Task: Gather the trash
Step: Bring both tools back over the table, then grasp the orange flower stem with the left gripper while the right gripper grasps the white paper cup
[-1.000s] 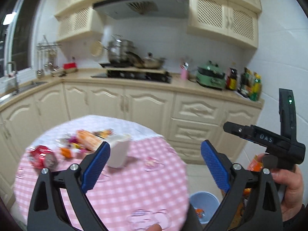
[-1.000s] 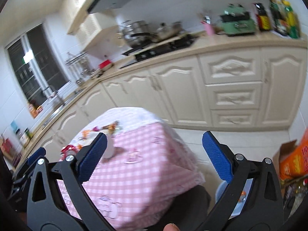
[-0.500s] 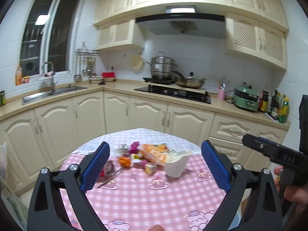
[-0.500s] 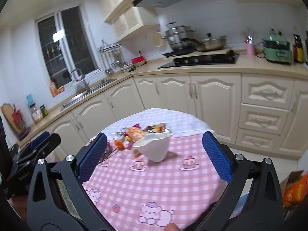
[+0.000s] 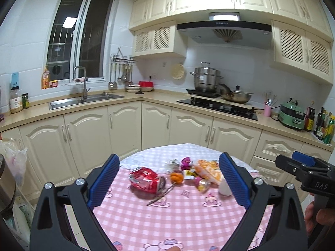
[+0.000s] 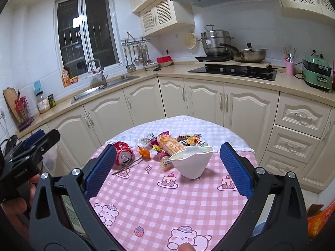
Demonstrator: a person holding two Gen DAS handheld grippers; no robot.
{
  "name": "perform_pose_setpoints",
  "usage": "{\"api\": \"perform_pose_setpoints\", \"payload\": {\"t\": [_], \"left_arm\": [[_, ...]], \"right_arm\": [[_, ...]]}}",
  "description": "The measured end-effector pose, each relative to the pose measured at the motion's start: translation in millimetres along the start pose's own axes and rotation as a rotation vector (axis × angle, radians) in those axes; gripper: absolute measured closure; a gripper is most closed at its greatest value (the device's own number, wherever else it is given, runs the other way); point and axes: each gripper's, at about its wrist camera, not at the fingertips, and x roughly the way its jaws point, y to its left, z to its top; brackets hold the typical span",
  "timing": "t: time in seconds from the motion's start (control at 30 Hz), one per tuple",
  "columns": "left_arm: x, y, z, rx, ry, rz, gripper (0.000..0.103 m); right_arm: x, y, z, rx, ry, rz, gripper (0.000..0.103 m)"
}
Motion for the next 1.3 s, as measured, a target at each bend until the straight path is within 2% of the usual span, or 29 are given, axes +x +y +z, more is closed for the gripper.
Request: {"api": "perform_pose_setpoints", "payload": {"t": [0.23,0.43,0.57,0.7,0.87,0.97,1.07,1.13,1.3], "left_arm": [[36,22,-29,0.009,0.077,0.028,0.009],[98,5,-58,0.182,0.186,-0.037,0.009],[147,-16,-78,0.321,0.272,-0.108,0.009],[185,-25,-89,0.345,0.345,-0.168,0.010],[223,-32,-100,0.398,0.403,-0.166,0.010],[236,-42,-100,0.486,0.412,-0.154,0.010],[246,-47,-97,0.547,0.416,-0.144,0.018],[244,-48,-96,0.581,0.413,-0.135,0.031],[216,-49,-104,0.590,0.395,-0.225,0.032]], "right_arm": [[52,-8,-23,-0.013,0.120,-0.044,0.006],[109,-34,-52,0.029,0.255,-0.082,0.006],[126,-45,-60,0.052,0.285,-0.088,0.006],[134,-53,-60,0.065,0.298,-0.092,0.006],[145,-58,-61,0.071,0.312,-0.087,0.006],[153,-60,-62,0.076,0.321,-0.085,0.006],[159,-61,-63,0.082,0.329,-0.077,0.006],[160,-61,-63,0.084,0.331,-0.070,0.006],[159,-63,-63,0.091,0.329,-0.063,0.006]]}}
